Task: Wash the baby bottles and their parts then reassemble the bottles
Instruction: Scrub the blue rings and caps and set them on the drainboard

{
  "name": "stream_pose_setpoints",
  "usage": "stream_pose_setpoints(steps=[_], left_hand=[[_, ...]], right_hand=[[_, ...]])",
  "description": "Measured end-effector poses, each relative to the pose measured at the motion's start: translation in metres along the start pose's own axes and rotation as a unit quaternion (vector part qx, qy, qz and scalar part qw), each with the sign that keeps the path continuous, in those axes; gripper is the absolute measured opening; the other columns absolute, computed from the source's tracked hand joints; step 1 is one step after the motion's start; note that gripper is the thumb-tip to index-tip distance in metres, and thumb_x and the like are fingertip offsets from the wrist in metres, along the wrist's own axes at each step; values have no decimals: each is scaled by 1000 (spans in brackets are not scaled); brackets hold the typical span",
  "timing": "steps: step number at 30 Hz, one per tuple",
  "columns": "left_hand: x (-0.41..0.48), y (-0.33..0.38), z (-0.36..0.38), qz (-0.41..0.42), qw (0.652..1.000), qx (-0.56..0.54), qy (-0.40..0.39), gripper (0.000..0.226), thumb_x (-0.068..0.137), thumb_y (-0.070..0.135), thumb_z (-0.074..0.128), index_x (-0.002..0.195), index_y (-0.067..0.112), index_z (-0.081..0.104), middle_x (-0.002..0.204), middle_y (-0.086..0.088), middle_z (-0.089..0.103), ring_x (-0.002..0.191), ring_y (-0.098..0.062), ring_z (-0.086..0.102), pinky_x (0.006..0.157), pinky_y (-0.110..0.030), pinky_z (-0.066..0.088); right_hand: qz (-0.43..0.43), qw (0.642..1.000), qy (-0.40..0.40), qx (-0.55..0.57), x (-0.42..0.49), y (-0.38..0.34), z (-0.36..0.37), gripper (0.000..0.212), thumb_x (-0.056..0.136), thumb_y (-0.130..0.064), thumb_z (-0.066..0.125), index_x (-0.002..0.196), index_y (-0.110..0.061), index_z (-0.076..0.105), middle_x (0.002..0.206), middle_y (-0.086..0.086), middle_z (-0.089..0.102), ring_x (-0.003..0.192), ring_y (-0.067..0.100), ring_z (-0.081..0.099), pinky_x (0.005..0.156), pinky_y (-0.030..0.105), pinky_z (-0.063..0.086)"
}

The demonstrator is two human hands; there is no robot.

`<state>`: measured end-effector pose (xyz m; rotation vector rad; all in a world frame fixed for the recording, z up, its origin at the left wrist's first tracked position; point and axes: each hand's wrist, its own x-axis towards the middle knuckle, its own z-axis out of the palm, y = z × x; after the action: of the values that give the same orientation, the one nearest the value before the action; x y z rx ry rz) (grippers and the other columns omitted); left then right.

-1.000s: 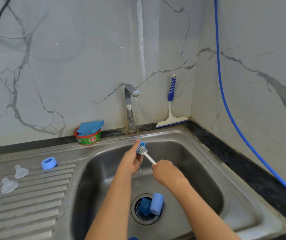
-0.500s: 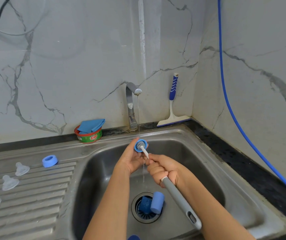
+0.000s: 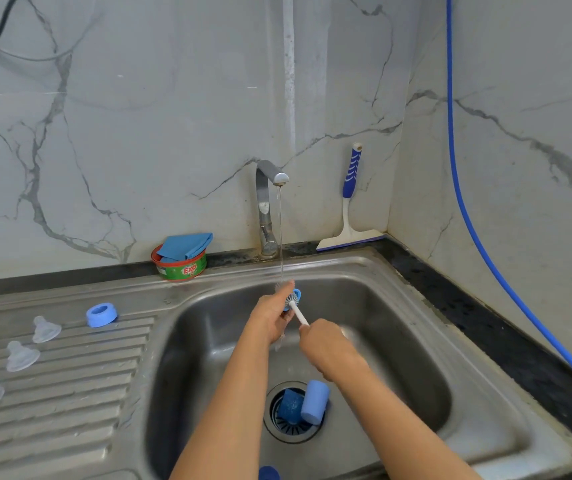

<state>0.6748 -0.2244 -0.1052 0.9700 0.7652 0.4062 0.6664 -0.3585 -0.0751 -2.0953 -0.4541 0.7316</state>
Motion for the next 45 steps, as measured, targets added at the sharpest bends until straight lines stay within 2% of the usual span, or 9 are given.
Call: stream_pose_setpoints(steps=[2,9,12,18,25,32,37,41,45], left_hand=[[4,-2,-1,24,999,9,31,28,91,27,65,85,1,57,86,-14,59,74,-17,58,61,-24,50],[6,3,-7,26,991,-117,59,40,96,33,56,112,-3,52,90,-18,58,71,-23,56,62,-30,51],[12,5,-21,14,981,-182,71,44,98,36,50,123,0,50,86,-13,56,69,-19,55,62,-29,50],[8,1,-12,-56,984,-167,-14,39,98,35,51,120,4,53,92,-17,61,76,-21,58,67,-31,48],[-4,7,-9,-85,983,-138,-83,25,93,31,54,95,6,58,88,-11,63,73,-17,55,68,-28,46],[-8,8,-10,-79,990,-71,-96,19,92,26,57,89,8,58,86,-12,64,67,-17,56,67,-29,48],[-3,3,-9,-68,993,-58,-72,19,93,27,60,98,9,58,93,-14,64,82,-18,64,70,-30,51],[1,4,-4,-19,994,-104,-31,24,98,27,53,97,3,56,93,-16,63,80,-19,62,67,-30,51],[4,7,-3,9,985,-174,-2,28,99,29,50,100,1,52,95,-17,60,84,-20,61,76,-33,52]], right_hand=[[-35,997,6,-67,-5,-2,2,33,98,-5,39,130,3,47,102,10,57,98,30,56,76,31,44],[67,985,-122,98,-1,-3,4,32,97,-25,35,69,-12,44,46,0,34,29,9,27,32,14,21],[139,939,-239,206,-12,-10,-6,41,101,-30,36,63,-16,38,40,-7,30,26,3,22,26,13,17],[174,924,-248,235,-6,-7,-15,45,102,-31,34,59,-16,36,37,-8,28,24,2,21,24,12,17],[213,793,-317,475,2,-4,-29,48,101,-27,42,57,-8,43,37,-4,29,21,5,26,19,15,20],[85,976,-115,167,3,1,-4,36,98,-26,39,64,-15,40,46,-3,30,29,7,23,33,11,17],[-17,994,9,-107,6,7,1,27,100,-26,32,80,-12,44,71,4,44,52,13,37,60,25,40],[45,987,-105,109,6,2,0,35,99,-32,36,70,-13,42,51,-1,35,34,9,27,36,16,23],[137,895,-237,352,-1,-8,-10,46,101,-31,39,58,-15,40,41,-8,29,26,1,22,24,12,16]])
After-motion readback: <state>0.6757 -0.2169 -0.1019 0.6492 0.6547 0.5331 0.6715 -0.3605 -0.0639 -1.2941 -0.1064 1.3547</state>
